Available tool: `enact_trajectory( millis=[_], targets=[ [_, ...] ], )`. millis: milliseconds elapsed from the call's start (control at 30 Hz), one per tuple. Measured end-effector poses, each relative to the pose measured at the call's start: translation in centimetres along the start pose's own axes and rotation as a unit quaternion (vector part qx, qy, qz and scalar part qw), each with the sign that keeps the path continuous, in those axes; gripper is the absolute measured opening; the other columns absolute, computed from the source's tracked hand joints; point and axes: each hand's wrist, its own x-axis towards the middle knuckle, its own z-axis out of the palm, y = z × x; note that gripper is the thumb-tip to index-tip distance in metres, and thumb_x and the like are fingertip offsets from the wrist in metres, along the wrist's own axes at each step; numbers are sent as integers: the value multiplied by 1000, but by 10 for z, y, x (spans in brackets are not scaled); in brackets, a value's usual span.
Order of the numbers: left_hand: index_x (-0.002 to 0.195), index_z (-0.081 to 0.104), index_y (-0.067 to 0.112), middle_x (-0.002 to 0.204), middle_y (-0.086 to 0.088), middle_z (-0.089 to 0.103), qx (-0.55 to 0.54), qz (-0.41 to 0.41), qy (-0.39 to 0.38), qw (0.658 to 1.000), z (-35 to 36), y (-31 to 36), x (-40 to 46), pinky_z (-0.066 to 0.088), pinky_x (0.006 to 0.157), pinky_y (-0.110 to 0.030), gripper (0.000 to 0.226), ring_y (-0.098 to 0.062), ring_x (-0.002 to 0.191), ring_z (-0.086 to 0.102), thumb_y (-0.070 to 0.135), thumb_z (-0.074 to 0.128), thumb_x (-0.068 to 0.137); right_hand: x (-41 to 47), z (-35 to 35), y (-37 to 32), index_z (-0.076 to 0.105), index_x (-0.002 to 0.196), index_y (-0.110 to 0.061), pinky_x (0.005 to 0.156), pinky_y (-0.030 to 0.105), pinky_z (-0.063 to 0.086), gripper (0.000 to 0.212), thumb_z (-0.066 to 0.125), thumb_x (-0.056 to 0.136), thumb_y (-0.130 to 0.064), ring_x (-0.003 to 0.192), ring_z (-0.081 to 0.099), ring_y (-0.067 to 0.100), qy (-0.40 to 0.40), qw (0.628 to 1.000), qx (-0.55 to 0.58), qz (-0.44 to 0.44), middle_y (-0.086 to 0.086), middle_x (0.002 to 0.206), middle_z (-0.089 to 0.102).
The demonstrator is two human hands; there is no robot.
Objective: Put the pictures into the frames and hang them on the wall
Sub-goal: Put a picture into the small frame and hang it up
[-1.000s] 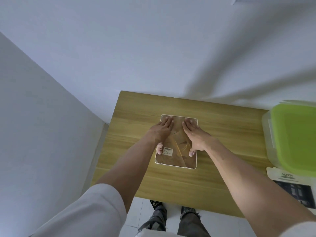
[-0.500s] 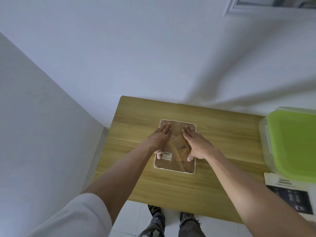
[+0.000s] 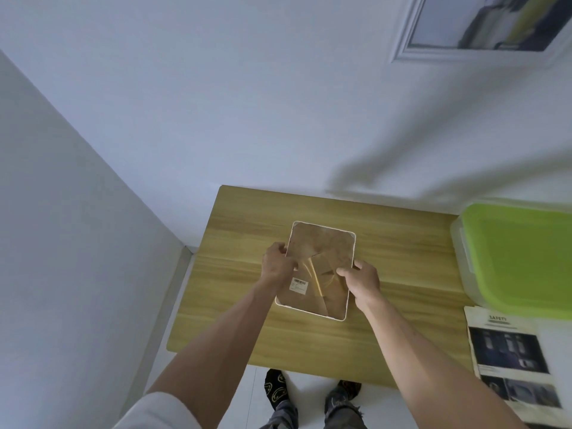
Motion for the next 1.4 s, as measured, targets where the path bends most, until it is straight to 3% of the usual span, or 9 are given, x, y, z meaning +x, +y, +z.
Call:
enact_trajectory(
  millis=[133,267,533,700,800,900,1000,1100,1400],
  targets=[
    [129,61,10,119,-4,68,-56,-9,-15,998,-11,4,-2,54,84,-31,66,-21,104,66,3,78,65,1,-10,-2,65,92,-19,76,31,49,22,69,83,0,83,65,18,-2,999,36,-34,5,106,72],
    [112,74,20,97,-2,76,-54,55,-72,994,-24,21,-17,48,58,-11,49,-12,79,66,-3,73,68,-5,-26,-19,69,104,-21,70,28,52,31,72,81,-1,83,69,14,4,995,60,-80,0,99,73],
    [117,71,28,92,-24,72,-92,150,-107,979,-32,59,-42,58,75,-53,67,-20,76,65,-3,75,58,-15,-64,-50,50,139,-19,78,28,51,60,75,84,-17,103,66,20,38,984,49,-169,4,122,66],
    [100,72,47,77,4,74,-68,180,-38,981,-19,85,-73,56,89,-49,60,-16,83,69,9,79,54,-38,-81,-74,50,139,-17,84,26,45,56,71,88,-25,108,57,16,74,960,-39,-268,-3,122,56],
    [73,68,53,64,21,68,-21,223,10,974,-1,103,-107,52,78,-31,48,0,67,62,6,76,67,-53,-89,-90,52,136,-23,78,20,44,52,66,88,-35,106,62,13,60,941,-51,-329,-2,126,59],
    [86,74,41,73,14,71,16,286,50,957,25,118,-140,51,63,-31,32,-8,68,65,13,71,71,-77,-108,-107,58,122,-29,67,16,46,40,63,85,-43,94,64,10,61,916,-39,-394,1,123,61],
    [91,74,30,77,12,72,59,336,89,936,60,132,-173,49,55,-31,20,-15,64,64,18,65,78,-94,-139,-117,61,96,-11,66,43,52,31,68,76,-33,83,62,28,71,896,-7,-438,20,97,63],
    [91,70,31,75,10,69,89,368,125,917,91,143,-201,54,57,-38,14,-16,62,63,24,62,82,-99,-178,-117,59,110,-30,73,28,49,43,75,71,-38,91,65,9,33,918,40,-393,-3,107,63],
    [130,58,41,113,16,67,188,457,90,865,160,176,-259,49,81,-30,56,-10,94,64,49,75,77,-90,-295,-103,65,114,-11,76,44,62,38,60,76,-13,91,70,25,10,932,147,-331,2,100,71]
  ],
)
